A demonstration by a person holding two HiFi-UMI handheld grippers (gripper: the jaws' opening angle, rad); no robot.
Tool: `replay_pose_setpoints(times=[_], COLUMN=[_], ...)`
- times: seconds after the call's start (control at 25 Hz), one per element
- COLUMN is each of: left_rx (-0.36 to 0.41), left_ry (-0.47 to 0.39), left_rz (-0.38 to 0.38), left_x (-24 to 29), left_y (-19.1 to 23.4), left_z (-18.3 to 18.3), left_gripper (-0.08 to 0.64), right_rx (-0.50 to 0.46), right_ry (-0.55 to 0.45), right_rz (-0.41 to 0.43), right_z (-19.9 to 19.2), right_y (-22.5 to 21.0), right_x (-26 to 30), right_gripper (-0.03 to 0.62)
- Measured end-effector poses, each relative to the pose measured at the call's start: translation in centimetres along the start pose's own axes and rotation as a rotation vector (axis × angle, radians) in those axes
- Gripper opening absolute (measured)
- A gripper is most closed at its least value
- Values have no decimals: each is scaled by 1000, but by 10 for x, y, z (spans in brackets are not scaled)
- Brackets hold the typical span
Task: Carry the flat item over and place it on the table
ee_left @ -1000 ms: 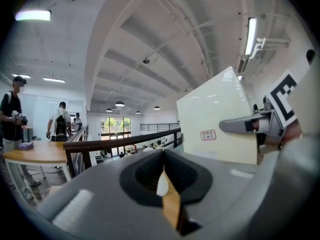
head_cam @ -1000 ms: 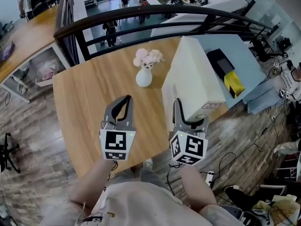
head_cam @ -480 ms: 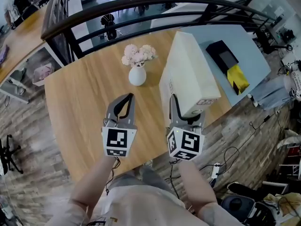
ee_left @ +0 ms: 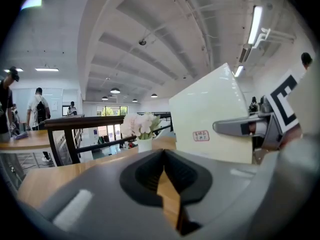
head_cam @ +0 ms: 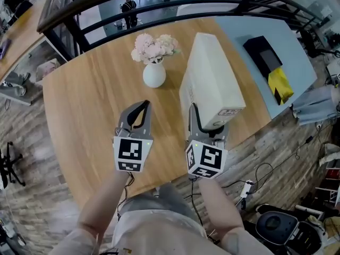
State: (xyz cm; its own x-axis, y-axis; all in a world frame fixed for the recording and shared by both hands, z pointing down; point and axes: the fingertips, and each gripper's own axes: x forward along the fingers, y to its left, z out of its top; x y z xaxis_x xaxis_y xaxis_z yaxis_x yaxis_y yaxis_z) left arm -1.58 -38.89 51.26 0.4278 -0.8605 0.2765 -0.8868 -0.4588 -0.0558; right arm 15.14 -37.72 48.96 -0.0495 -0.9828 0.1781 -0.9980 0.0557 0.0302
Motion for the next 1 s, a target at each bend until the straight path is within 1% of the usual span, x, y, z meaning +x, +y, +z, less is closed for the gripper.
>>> replay_pose_setpoints(times=[0.2, 0.36, 0.48, 0.64, 0.76, 0.92, 1.0], left_rx=[-10, -17, -22, -18, -18, -22, -22], left_ry=[44, 63, 75, 97, 111, 130, 134], left_rz=[5, 0, -4, -10, -15, -17, -13], left_x=[14, 23, 26, 30, 30, 27, 25], left_y=[-6, -14, -19, -21, -22, -24, -23], left_z=[-30, -46, -56, -66, -73, -81, -82], left_gripper=[2, 2, 2, 2, 2, 2, 2], right_rx=[7, 6, -14, -16, -12, -7, -8], right_ry=[25, -19, -54, -72, -56, 16, 29], right_rz=[4, 0, -4, -13, -20, -13, -13], right_z=[-32, -42, -49, -56, -63, -81, -85], right_y=[0, -4, -1, 0, -1, 2, 3], right_x=[10, 11, 6, 3, 5, 8, 8], right_gripper=[299, 301, 301, 301, 301, 305, 304])
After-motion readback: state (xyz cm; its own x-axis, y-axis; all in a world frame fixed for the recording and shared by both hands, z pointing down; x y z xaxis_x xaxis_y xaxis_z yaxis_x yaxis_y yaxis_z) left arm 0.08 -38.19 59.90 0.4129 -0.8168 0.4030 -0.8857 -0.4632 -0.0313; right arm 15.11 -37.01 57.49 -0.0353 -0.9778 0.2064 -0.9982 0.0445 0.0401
